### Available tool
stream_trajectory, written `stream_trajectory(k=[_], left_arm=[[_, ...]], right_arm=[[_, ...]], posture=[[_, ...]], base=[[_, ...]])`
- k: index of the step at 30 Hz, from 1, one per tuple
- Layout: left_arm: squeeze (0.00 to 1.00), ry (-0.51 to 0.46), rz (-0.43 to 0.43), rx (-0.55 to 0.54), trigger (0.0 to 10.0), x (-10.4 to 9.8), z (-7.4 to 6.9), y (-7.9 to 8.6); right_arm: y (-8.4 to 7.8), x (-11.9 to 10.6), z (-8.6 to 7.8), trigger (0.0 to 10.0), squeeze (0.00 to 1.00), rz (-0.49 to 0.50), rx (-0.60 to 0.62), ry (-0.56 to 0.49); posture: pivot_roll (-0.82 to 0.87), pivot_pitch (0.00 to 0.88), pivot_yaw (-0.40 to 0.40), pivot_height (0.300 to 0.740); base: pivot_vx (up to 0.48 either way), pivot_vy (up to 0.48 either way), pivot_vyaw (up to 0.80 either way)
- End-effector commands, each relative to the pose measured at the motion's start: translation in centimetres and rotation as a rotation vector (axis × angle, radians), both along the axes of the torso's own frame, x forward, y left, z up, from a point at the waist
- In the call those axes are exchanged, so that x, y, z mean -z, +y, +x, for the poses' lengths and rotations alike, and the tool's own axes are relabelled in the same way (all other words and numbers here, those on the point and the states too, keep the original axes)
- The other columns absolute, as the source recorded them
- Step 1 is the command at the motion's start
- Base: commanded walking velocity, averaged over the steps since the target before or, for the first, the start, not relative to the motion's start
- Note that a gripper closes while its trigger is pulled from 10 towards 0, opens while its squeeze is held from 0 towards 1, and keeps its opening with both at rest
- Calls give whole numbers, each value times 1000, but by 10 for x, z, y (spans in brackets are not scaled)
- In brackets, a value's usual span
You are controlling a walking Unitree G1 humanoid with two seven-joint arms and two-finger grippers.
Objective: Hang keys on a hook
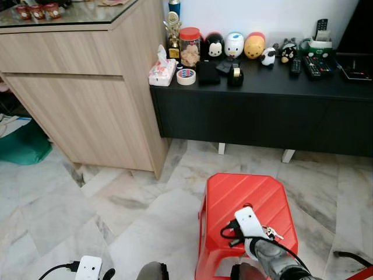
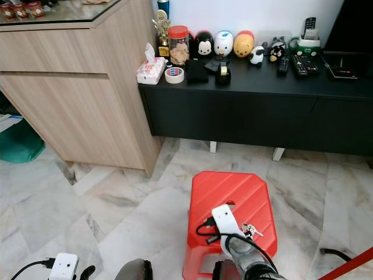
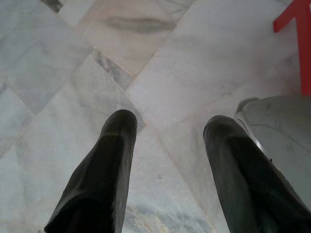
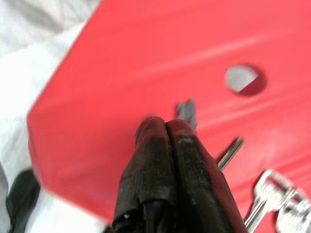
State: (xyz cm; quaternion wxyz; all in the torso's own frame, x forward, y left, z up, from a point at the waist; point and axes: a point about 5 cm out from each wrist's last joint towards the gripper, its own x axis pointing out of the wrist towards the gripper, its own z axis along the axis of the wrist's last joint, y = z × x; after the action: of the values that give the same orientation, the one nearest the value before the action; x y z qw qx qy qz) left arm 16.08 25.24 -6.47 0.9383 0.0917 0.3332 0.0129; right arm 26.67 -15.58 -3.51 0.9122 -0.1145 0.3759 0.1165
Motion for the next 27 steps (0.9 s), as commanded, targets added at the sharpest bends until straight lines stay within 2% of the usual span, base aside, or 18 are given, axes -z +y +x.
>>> stream_trajectory(k=[1, 6, 9, 10, 12, 13, 14, 17, 22, 27], left_arm=[[0, 35, 26, 5, 10000, 1, -1, 5], [0, 42, 27, -14, 10000, 1, 5, 3], [0, 45, 28, -20, 10000, 1, 6, 3], [0, 48, 32, -22, 10000, 1, 5, 3], [0, 50, 33, -22, 10000, 1, 4, 3], [0, 52, 34, -22, 10000, 2, 4, 3], [0, 53, 35, -24, 10000, 2, 2, 4], [0, 55, 37, -26, 10000, 2, -1, 6], [0, 57, 39, -26, 10000, 2, -3, 8], [0, 52, 37, -21, 10000, 2, -3, 8]], right_arm=[[2, -4, 5, 0, 0, 29, 27, -27], [-1, -11, 12, 0, 0, 61, 83, -68], [-3, -10, 11, 0, 0, 54, 84, -59], [-5, -7, 8, 9804, 0, 44, 82, -42], [-6, -5, 6, 10000, 0, 47, 86, -30], [-7, -4, 5, 10000, 153, 51, 92, -23], [-7, -4, 4, 10000, 1000, 59, 93, -19], [-7, -4, 4, 10000, 1000, 68, 87, -15], [-11, -6, 7, 10000, 1000, 19, 16, -5], [-13, -8, 9, 10000, 1000, 0, -4, 3]], posture=[[148, 0, 39, 635], [130, 0, 34, 635], [129, 0, 34, 635], [134, 0, 33, 635], [134, 0, 33, 635], [137, 0, 33, 635], [139, 0, 32, 635], [140, 0, 33, 635], [141, 0, 34, 635], [142, 0, 35, 635]], base=[[0, 0, 0], [0, 0, 0], [0, 0, 0], [0, 0, 0], [0, 0, 0], [0, 0, 0], [0, 0, 0], [0, 0, 0], [0, 0, 0], [0, 0, 0]])
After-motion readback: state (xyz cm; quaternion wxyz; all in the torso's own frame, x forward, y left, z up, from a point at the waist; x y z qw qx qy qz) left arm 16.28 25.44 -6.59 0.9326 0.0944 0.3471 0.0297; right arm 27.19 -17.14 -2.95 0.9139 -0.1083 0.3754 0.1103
